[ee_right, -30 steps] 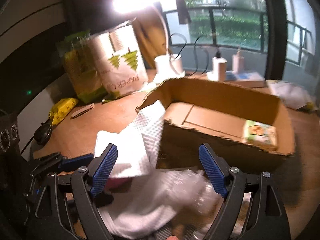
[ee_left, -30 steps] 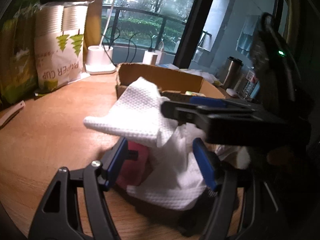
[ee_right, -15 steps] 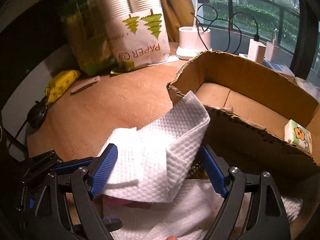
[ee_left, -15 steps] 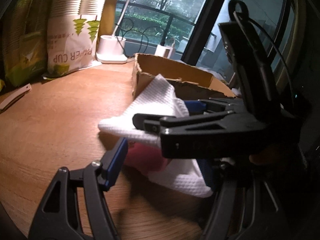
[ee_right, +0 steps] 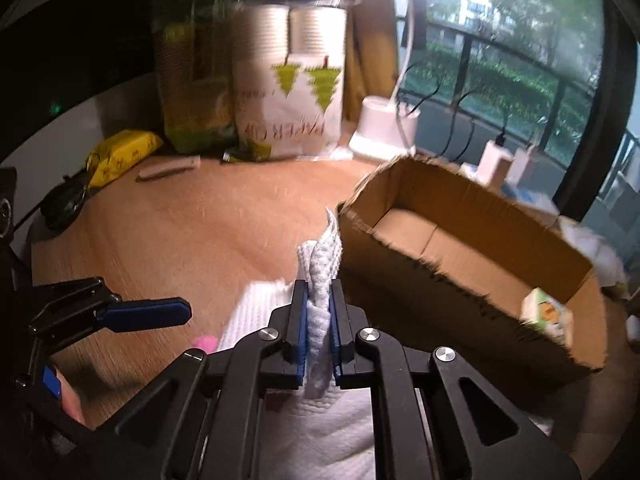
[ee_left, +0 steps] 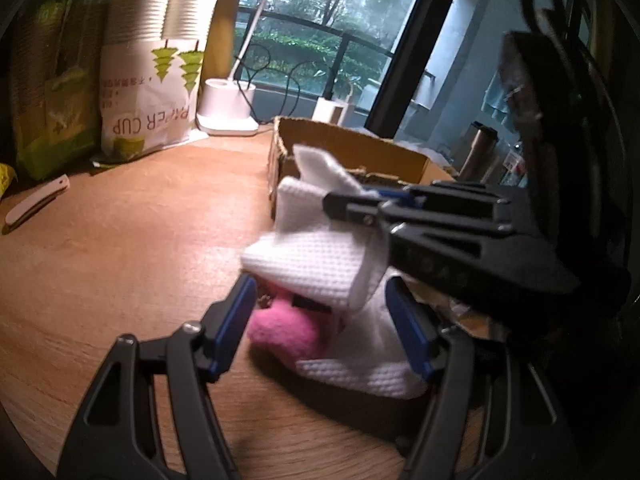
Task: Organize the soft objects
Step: 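Carry the white towel into the box with the right gripper and release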
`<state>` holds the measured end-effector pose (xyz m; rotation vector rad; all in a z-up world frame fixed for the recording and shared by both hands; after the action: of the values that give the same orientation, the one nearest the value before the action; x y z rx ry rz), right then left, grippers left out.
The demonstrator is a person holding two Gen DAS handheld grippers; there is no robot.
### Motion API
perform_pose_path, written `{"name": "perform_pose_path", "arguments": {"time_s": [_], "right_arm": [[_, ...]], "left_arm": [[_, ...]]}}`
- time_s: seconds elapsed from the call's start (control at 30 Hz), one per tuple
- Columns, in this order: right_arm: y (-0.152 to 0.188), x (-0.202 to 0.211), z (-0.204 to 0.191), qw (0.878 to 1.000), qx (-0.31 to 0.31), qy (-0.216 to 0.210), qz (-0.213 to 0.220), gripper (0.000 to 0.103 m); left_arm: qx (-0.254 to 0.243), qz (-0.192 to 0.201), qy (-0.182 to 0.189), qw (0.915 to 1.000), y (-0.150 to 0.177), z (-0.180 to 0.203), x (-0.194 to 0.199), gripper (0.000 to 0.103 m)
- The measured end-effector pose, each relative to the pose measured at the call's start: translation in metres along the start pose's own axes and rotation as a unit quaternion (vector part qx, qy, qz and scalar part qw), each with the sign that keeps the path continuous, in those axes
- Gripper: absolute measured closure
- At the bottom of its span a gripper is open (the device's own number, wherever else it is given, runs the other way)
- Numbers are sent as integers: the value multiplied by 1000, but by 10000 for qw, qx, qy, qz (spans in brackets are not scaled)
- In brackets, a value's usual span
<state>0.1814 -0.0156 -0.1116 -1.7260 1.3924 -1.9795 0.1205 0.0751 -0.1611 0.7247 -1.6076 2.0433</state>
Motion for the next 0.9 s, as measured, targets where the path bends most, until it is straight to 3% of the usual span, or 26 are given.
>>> {"name": "perform_pose_path", "arguments": {"time_s": [0.37,0.9], "right_arm": [[-31,61,30,9958,-145,312,852,92],[-76,72,91,9879,-166,790,1324,92]], "left_arm": [[-112,160,-5,9998,-22,13,-5,34],[84,624,-166,9979,-77,-1,-14,34]]}}
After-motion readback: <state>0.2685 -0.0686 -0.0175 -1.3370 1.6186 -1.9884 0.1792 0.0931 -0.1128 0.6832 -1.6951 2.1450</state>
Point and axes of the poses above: each gripper's, at about its wrist camera, not at the fingertips, and x roughly against the way its jaws point, z to its right, y to its underside, the point moved 4 cm from there along -x, roughly the way its jaws point, and after that the axes turned 12 degrees about -y, right-handed, at the moved point
